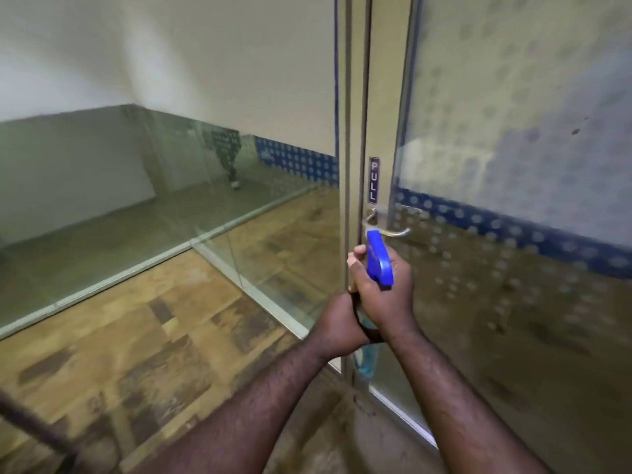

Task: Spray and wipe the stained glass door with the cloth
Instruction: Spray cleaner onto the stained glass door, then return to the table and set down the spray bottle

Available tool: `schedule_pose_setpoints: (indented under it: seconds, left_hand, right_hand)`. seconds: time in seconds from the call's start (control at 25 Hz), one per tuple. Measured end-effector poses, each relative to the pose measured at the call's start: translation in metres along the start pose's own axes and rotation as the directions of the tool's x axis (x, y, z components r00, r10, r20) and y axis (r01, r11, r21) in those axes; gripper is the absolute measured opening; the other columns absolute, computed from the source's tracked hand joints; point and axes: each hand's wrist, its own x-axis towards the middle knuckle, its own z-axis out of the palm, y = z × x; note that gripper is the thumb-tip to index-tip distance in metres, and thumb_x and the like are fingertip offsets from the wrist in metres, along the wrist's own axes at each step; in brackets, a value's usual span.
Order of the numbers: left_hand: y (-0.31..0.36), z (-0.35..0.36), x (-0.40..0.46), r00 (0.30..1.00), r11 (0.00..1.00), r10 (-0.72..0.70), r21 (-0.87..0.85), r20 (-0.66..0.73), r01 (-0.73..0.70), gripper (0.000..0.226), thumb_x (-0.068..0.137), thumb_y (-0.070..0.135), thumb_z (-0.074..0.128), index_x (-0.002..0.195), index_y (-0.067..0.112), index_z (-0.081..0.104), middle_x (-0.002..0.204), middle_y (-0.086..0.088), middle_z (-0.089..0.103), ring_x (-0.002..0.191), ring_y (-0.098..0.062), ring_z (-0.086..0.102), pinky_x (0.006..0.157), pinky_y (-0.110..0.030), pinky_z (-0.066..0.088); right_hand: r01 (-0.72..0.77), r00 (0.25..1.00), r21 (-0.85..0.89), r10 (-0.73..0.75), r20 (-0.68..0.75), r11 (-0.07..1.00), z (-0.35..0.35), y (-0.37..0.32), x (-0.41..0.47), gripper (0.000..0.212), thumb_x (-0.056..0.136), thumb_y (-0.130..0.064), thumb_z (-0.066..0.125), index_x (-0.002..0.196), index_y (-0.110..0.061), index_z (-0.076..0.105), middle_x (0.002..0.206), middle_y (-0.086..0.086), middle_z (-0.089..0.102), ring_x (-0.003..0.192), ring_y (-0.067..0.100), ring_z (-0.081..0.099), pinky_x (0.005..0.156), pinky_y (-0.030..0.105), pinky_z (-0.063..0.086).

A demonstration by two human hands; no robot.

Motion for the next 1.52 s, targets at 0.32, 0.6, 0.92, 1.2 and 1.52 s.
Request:
schedule_pose_setpoints:
  seconds: [0.32,0.6,0.92,1.2,1.52]
  left_hand:
    - [-0.051,-0.134,-0.152,0.954,0.984,-0.179,-0.044,-0.241,0.174,0.038,0.066,0.025,0.079,0.102,0.024,0.067,0.091,0.007,0.074,0.085,0.001,0.068,0.074,-0.026,0.057]
    - [-0.089,-0.232,-0.261,0.822,0.947,-0.311,-0.081,-0.477,0.312,0.032,0.067,0.011,0.079,0.086,0.032,0.065,0.073,0.023,0.069,0.074,0.010,0.064,0.061,-0.007,0.043]
    - [-0.133,-0.313,-0.343,0.609,0.869,-0.446,-0.154,-0.656,0.471,0.052,0.064,0.004,0.080,0.113,0.009,0.063,0.089,0.017,0.067,0.083,0.009,0.064,0.068,-0.009,0.048]
    - [-0.162,-0.356,-0.375,0.357,0.779,-0.477,-0.198,-0.803,0.595,0.046,0.062,0.010,0.082,0.099,0.021,0.056,0.085,0.020,0.063,0.077,0.007,0.062,0.067,-0.007,0.044]
    - [-0.201,-0.389,-0.435,0.111,0.698,-0.417,-0.239,-0.902,0.675,0.053,0.072,0.023,0.082,0.117,0.007,0.060,0.110,-0.006,0.070,0.100,-0.018,0.066,0.089,-0.035,0.055]
  right_hand:
    - [-0.028,0.956,0.094,0.000,0.293,0.995,0.159,-0.045,-0.113,0.010,0.079,-0.021,0.070,0.083,-0.028,0.065,0.065,0.009,0.064,0.057,0.035,0.060,0.061,0.052,0.056]
    - [-0.047,0.828,0.187,-0.066,0.556,0.981,0.284,-0.087,-0.194,0.011,0.082,-0.007,0.068,0.083,-0.017,0.067,0.069,-0.004,0.064,0.058,0.009,0.056,0.060,0.028,0.051]
    - [-0.136,0.648,0.312,-0.154,0.746,0.940,0.410,-0.095,-0.256,0.015,0.081,0.003,0.064,0.089,-0.010,0.068,0.082,-0.001,0.070,0.078,0.014,0.067,0.073,0.021,0.052]
    - [-0.247,0.447,0.348,-0.213,0.869,0.904,0.489,-0.100,-0.286,0.019,0.084,-0.004,0.069,0.092,-0.020,0.067,0.085,-0.011,0.069,0.081,0.002,0.067,0.073,0.017,0.054]
    - [-0.289,0.196,0.351,-0.303,0.932,0.891,0.565,-0.101,-0.349,0.017,0.085,-0.010,0.068,0.102,-0.014,0.064,0.096,0.000,0.070,0.075,0.012,0.069,0.065,0.020,0.057]
